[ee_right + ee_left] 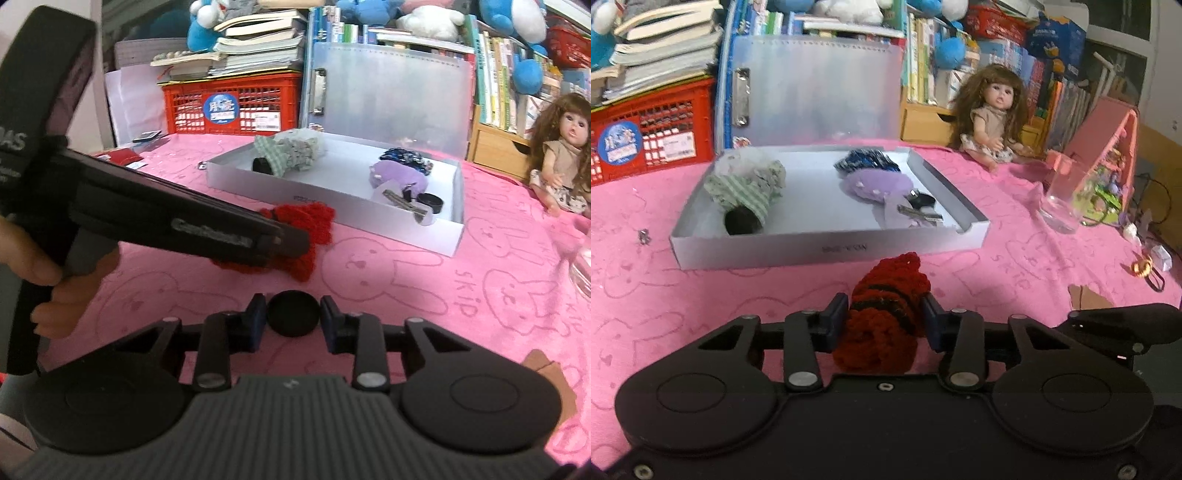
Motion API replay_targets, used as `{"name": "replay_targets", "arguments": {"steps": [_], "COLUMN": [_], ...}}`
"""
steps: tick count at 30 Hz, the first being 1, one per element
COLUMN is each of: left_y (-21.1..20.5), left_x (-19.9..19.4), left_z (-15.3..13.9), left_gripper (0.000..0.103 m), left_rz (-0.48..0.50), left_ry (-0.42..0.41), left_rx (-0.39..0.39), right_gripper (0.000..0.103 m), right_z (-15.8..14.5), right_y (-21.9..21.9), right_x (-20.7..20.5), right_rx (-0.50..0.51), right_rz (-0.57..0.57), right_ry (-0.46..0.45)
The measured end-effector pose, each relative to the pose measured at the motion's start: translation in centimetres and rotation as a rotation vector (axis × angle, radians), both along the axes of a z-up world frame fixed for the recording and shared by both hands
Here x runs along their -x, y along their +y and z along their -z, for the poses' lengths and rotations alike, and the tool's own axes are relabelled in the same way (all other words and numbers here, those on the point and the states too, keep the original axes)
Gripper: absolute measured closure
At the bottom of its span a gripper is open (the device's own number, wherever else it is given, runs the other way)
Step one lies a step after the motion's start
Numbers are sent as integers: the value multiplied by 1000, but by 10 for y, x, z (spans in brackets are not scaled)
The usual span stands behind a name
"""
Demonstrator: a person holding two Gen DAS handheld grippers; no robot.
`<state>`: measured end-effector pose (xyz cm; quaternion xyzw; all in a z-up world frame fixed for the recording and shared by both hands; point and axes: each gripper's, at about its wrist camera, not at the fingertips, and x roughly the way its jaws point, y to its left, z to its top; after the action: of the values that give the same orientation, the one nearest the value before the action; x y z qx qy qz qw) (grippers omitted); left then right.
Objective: Organize objects
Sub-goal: 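Carry the red knit item with left tool into the box while right tool carries the cap there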
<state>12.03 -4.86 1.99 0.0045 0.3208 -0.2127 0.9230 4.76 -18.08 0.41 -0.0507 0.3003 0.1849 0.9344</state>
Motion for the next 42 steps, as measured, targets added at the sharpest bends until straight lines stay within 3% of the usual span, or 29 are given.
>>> {"name": "replay_targets", "arguments": {"steps": [10, 22, 28, 42], "left_y": [13, 26, 26, 22], "left_x": [-9, -64, -87, -116], "left_z": [-24, -27, -20, -5], "left_gripper": [63, 63, 63, 65], "left_rz": [-92, -212, -245, -265], "left_ry": [-63, -57, -43, -40], "left_rx": [20, 2, -15, -40], "right_gripper": [67, 67, 67, 67], "right_z": [-22, -45, -40, -20], "right_y": [-14, -34, -39, -27], "right_x": [-20, -83, -111, -147], "right_rx": [-10, -88, -123, -100], "right_rz": [89, 209, 245, 261], "right_ry": [-32, -2, 43, 112]}}
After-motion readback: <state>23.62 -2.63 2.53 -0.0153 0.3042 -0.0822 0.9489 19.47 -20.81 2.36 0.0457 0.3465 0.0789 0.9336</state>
